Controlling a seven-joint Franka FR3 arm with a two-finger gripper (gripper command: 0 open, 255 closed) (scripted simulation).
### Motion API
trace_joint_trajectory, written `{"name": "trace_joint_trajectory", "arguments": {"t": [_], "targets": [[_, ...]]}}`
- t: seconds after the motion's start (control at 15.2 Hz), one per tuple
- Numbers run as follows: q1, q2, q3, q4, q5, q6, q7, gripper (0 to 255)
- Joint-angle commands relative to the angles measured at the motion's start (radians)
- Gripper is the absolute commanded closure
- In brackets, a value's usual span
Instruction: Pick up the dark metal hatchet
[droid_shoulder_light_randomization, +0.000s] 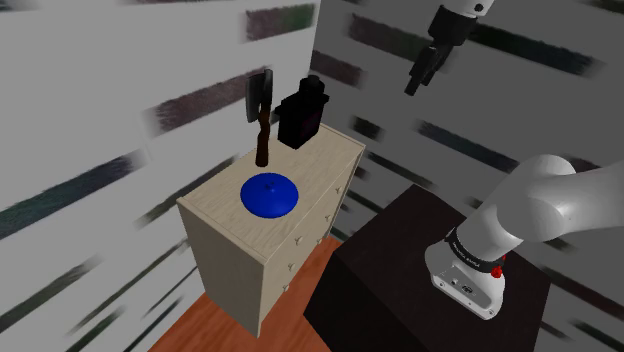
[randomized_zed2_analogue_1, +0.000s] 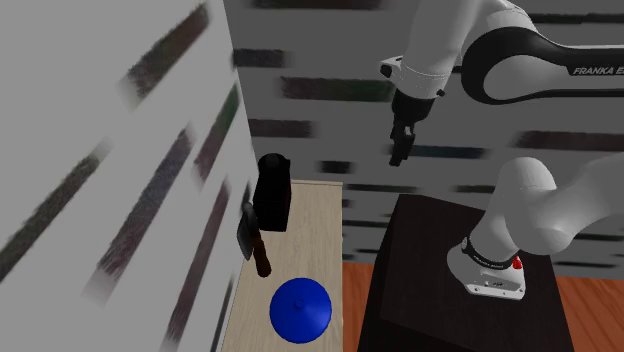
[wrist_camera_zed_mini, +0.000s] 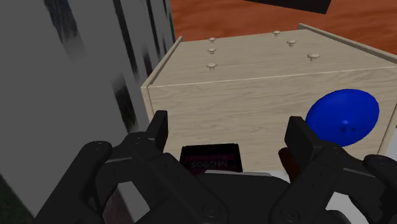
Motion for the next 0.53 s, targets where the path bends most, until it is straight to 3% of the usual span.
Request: {"name": "trace_joint_trajectory", "arguments": {"t": [0.0,0.46], "targets": [[0.000,0.000,0.000,0.000,0.000,0.000,0.000,0],[-0.016,0.203,0.159,0.141,0.093,0.047,0.317,0]]}}
